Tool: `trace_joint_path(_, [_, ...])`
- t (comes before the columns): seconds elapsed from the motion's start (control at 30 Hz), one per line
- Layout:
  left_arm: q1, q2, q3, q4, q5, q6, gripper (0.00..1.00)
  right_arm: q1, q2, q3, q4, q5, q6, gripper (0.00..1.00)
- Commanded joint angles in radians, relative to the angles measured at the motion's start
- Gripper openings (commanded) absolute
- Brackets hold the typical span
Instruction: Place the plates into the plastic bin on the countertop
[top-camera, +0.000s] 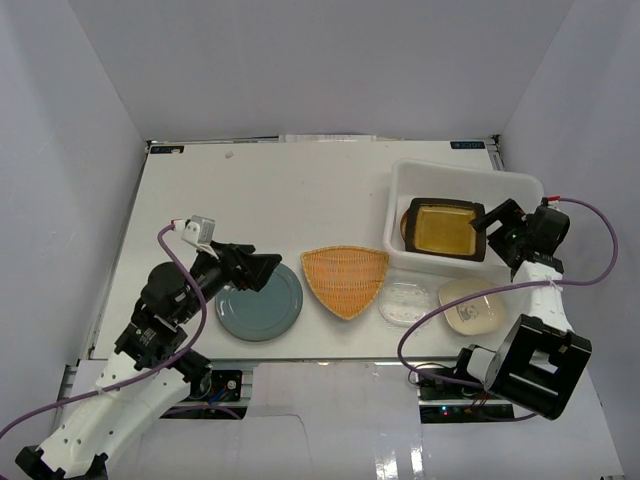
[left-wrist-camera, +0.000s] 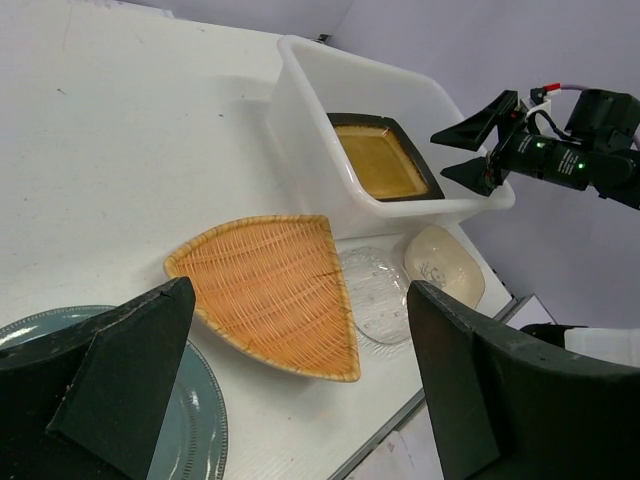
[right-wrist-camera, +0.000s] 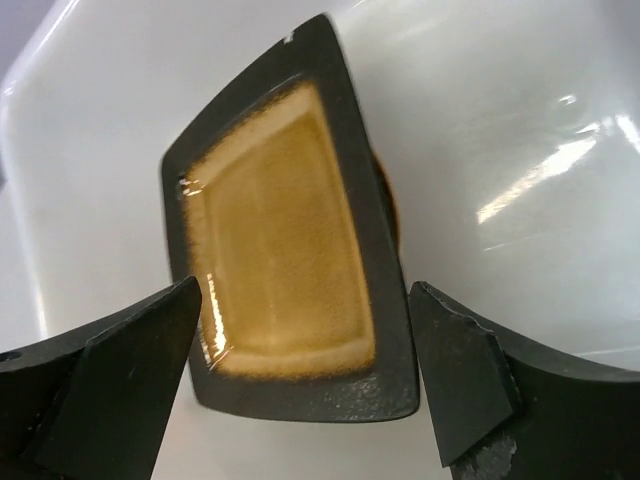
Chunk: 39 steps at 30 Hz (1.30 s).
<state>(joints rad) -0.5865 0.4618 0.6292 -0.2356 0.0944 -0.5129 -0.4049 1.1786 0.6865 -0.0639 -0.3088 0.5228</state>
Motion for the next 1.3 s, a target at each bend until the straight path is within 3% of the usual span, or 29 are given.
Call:
trace_joint_path(0.0, [-0.003,0.005,0.033,-0.01,0.001,0.016,0.98,0.04,-0.033,0.109,-0.06,0.204,-0.059,0.9])
trace_joint_path(0.17, [-0.001,0.011,0.058,-0.022,-0.048,0.053,0.98,0.231,-0.062,0.214,-0.115,0.527,-0.141,0.9])
trace_joint_path(0.23, [-0.003,0.012,0.072,-0.03,-0.064,0.062,0.98,0.325,-0.053,0.252,-0.158,0.548,-0.158,0.91])
trace_joint_path(0.27, [-0.003,0.014,0.076,-0.037,-0.07,0.066,0.98,0.36,-0.06,0.261,-0.172,0.537,-0.161,0.98])
trace_joint_path(0.3, [-0.001,0.012,0.082,-0.039,-0.079,0.079,0.98,0.401,-0.074,0.246,-0.156,0.489,-0.164,0.96])
trace_joint_path(0.33, [-0.001,0.012,0.087,-0.042,-0.114,0.085,0.98,0.522,-0.114,0.228,-0.139,0.456,-0.153,0.89])
trace_joint_path(0.37, [-0.001,0.009,0.099,-0.048,-0.125,0.089,0.98,0.579,-0.134,0.208,-0.104,0.401,-0.136,0.76])
trace_joint_path(0.4, [-0.003,0.006,0.105,-0.051,-0.139,0.1,0.98,0.648,-0.16,0.167,-0.09,0.389,-0.089,0.7])
trace_joint_path(0.43, [-0.003,0.005,0.112,-0.054,-0.16,0.103,0.98,0.795,-0.166,0.144,-0.077,0.386,-0.064,0.63])
trace_joint_path(0.47, [-0.003,0.0,0.113,-0.057,-0.166,0.106,0.98,0.872,-0.171,0.122,-0.065,0.396,-0.032,0.47])
trace_joint_path(0.53, [-0.001,-0.014,0.11,-0.054,-0.195,0.105,0.98,1.106,-0.155,0.061,-0.004,0.463,0.072,0.41])
trace_joint_path(0.6, [-0.001,-0.025,0.104,-0.054,-0.206,0.103,0.98,1.256,-0.094,0.036,0.03,0.592,0.158,0.34])
trace_joint_path(0.63, [-0.003,-0.026,0.102,-0.056,-0.209,0.103,0.98,1.378,-0.07,0.024,0.089,0.626,0.236,0.33])
trace_joint_path(0.7, [-0.003,-0.031,0.093,-0.056,-0.216,0.105,0.98,1.469,-0.018,0.013,0.12,0.707,0.32,0.36])
trace_joint_path(0.87, [0.001,-0.043,0.067,-0.057,-0.208,0.096,0.98,1.624,0.166,-0.033,0.272,0.776,0.582,0.63])
trace_joint_path(1.0, [0.007,-0.054,0.063,-0.057,-0.188,0.093,0.98,1.704,0.261,-0.022,0.354,0.829,0.675,0.65])
trace_joint_path(1.27, [0.016,-0.09,0.053,-0.056,-0.165,0.086,0.98,1.72,0.432,0.084,0.26,0.821,0.827,0.63])
